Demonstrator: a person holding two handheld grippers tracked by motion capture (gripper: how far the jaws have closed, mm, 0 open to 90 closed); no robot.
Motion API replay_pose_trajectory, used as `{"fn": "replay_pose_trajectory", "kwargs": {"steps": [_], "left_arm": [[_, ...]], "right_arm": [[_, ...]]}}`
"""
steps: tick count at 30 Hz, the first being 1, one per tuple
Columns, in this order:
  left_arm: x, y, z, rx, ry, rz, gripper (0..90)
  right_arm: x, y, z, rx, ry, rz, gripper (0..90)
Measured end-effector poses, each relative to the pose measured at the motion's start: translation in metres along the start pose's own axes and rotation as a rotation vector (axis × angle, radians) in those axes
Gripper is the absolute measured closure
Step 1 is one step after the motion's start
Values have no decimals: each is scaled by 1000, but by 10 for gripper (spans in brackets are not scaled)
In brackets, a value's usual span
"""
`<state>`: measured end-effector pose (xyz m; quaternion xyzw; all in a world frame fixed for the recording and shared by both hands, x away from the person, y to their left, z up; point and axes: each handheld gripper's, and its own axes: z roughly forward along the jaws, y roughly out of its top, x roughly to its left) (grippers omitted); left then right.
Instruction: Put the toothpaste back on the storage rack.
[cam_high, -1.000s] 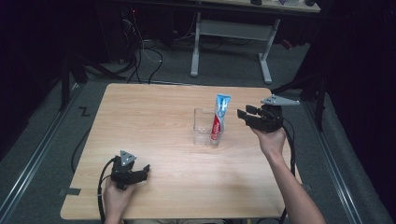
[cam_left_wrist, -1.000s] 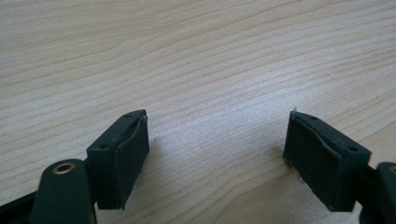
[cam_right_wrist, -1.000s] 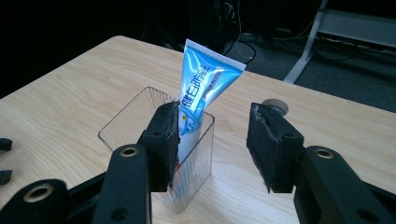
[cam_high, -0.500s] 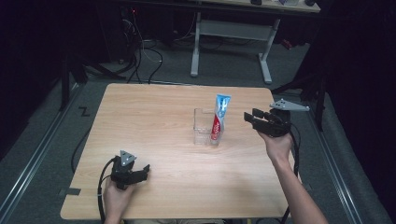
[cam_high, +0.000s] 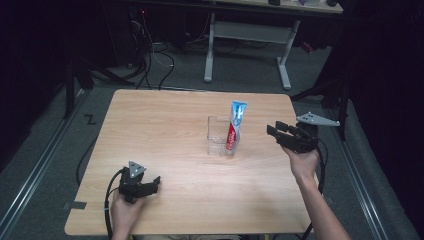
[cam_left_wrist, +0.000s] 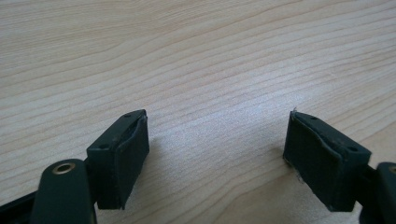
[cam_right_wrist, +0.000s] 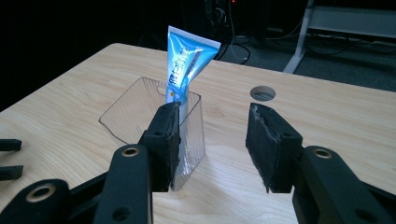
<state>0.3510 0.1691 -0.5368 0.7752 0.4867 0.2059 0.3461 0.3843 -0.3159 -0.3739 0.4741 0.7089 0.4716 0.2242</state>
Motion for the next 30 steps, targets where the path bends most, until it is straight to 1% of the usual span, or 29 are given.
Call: {"fn": "replay_pose_trajectory", "kwargs": {"steps": [14, 19, 30], "left_arm": [[0, 0, 0, 0, 0, 0, 225], [0, 0, 0, 0, 0, 0, 225], [0, 0, 0, 0, 0, 0, 225]], "right_arm": [[-2, -12, -6, 5, 1, 21, 546], [-3, -16, -8, -1, 3, 27, 546], [-6, -30, -10, 9, -3, 49, 546]]}}
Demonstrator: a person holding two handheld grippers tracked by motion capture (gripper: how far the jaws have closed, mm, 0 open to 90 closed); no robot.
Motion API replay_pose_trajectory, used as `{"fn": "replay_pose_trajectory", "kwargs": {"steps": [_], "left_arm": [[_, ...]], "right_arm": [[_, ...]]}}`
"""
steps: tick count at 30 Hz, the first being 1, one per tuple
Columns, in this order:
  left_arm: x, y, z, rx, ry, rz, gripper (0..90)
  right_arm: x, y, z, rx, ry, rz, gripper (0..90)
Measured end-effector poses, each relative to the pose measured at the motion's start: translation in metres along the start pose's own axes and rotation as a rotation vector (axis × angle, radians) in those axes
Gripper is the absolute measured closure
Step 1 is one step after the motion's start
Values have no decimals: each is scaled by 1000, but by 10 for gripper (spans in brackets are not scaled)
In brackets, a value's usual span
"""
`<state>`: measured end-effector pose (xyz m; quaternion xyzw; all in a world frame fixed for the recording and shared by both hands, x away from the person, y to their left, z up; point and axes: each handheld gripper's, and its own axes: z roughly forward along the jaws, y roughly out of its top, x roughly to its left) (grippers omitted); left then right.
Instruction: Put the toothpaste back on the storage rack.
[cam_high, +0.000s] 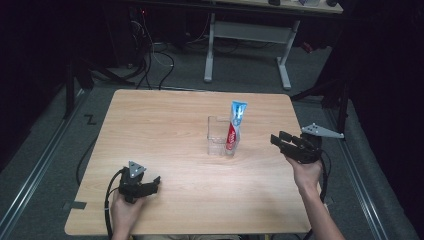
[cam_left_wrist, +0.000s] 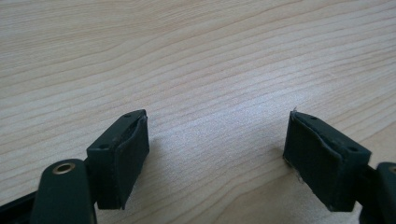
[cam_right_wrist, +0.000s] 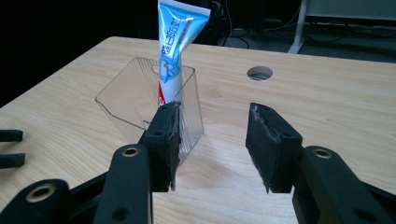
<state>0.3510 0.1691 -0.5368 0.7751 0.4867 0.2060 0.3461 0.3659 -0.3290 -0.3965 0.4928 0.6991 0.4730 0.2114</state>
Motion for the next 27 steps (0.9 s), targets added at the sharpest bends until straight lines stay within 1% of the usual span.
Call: {"fn": "replay_pose_trajectory", "kwargs": {"steps": [21, 27], "left_arm": [[0, 0, 0, 0, 0, 0, 224], [0, 0, 0, 0, 0, 0, 225]], "right_arm": [[-2, -22, 4, 31, 2, 29, 550], [-2, -28, 6, 33, 11, 38, 547]]}}
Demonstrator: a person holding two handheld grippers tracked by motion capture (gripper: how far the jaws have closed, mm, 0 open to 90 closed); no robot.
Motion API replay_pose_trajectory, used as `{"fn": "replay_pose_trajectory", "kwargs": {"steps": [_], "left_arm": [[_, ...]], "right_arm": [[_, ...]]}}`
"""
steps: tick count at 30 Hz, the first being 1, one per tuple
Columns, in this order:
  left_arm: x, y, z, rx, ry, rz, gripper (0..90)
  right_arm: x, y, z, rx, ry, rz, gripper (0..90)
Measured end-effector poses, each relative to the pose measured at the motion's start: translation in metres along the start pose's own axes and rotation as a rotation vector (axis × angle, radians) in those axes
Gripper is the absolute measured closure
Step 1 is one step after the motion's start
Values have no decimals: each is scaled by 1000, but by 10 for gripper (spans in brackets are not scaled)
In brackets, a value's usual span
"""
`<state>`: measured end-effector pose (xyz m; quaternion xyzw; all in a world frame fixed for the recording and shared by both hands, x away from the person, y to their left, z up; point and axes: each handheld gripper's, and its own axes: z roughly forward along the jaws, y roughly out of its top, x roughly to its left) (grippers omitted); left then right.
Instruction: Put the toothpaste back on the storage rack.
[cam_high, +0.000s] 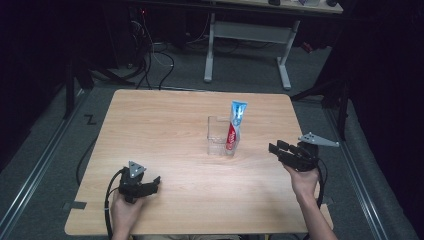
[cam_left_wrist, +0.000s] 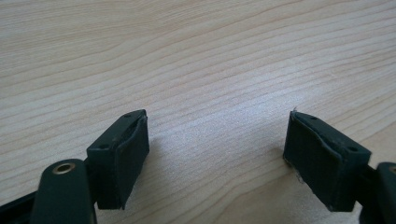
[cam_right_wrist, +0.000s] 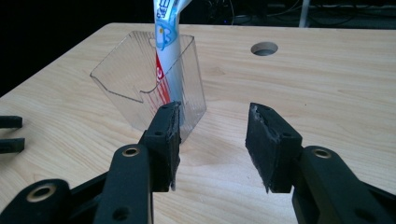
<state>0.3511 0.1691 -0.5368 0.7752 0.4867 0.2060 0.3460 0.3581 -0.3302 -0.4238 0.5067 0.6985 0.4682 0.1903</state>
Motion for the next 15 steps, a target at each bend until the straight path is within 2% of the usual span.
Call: {"fn": "replay_pose_trajectory", "kwargs": {"steps": [15], "left_arm": [[0, 0, 0, 0, 0, 0, 225]], "right_arm": [[1, -18, 8, 26, 16, 21, 535]]}}
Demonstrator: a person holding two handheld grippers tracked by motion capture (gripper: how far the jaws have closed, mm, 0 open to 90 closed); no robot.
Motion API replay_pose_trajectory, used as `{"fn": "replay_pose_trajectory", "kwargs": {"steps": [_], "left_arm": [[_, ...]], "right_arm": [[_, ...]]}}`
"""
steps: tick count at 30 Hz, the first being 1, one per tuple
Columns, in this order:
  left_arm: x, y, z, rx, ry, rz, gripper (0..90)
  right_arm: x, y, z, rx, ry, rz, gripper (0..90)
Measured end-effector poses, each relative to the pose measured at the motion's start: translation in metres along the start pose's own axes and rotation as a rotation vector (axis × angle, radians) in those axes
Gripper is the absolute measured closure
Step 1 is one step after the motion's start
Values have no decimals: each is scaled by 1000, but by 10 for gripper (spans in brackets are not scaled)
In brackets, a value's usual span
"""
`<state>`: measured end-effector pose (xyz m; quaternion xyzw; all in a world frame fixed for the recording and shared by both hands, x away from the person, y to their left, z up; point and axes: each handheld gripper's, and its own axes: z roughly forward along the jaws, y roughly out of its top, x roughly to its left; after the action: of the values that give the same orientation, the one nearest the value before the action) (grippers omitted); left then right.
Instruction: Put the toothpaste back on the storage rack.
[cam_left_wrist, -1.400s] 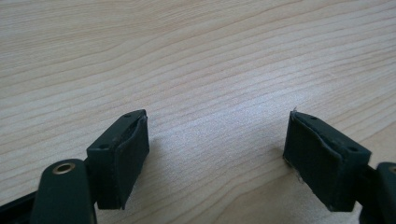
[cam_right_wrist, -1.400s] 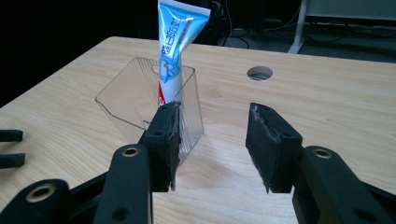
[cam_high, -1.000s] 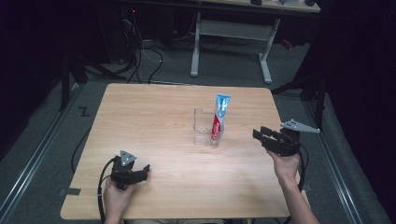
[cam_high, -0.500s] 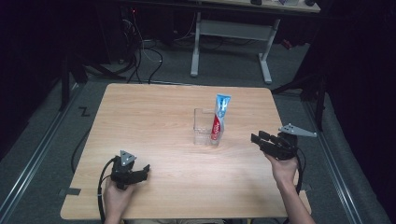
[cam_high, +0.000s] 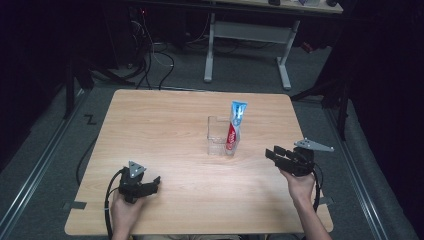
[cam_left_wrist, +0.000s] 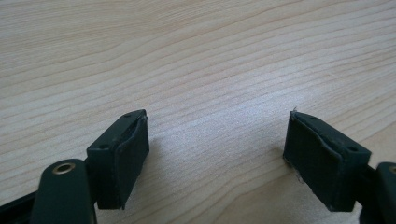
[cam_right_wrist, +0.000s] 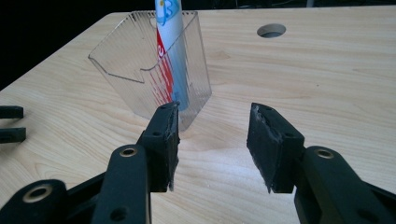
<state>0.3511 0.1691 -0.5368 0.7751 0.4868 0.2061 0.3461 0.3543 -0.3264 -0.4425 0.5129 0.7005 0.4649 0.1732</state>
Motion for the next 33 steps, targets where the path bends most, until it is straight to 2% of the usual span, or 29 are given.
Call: {"fn": "replay_pose_trajectory", "kwargs": {"steps": [12, 33], "left_arm": [[0, 0, 0, 0, 0, 0, 225], [0, 0, 0, 0, 0, 0, 225]], "right_arm": [[-1, -18, 4, 29, 0, 24, 534], [0, -42, 23, 83, -9, 25, 533]]}}
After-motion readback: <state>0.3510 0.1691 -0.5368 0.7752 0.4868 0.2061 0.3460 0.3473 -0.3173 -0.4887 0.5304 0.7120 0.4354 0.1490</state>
